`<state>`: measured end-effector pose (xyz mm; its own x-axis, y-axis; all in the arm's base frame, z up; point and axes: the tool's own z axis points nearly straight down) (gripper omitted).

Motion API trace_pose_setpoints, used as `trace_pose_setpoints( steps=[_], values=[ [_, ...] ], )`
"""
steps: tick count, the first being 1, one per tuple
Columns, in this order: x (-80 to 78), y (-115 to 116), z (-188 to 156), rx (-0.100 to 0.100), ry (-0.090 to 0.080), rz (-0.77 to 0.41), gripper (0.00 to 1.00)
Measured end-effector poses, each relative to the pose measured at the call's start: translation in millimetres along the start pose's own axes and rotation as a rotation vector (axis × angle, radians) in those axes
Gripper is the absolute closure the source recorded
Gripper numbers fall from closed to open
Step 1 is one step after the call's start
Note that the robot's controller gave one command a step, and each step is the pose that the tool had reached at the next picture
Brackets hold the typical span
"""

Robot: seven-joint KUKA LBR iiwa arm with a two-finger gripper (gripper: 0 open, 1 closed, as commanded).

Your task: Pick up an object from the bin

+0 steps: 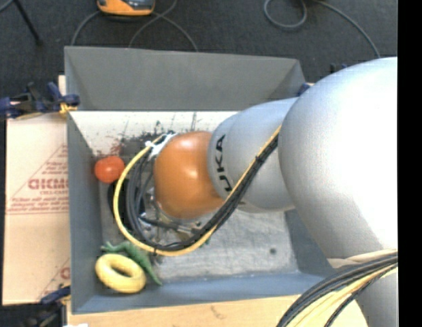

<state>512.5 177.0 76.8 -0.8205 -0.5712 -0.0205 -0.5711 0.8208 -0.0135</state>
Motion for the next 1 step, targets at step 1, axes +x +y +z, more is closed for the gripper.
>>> trace_pose_setpoints(
  steps=[1],
  values=[
    [0.0, 0.0, 0.0, 0.0, 0.0, 0.0, 1.0]
  ],
)
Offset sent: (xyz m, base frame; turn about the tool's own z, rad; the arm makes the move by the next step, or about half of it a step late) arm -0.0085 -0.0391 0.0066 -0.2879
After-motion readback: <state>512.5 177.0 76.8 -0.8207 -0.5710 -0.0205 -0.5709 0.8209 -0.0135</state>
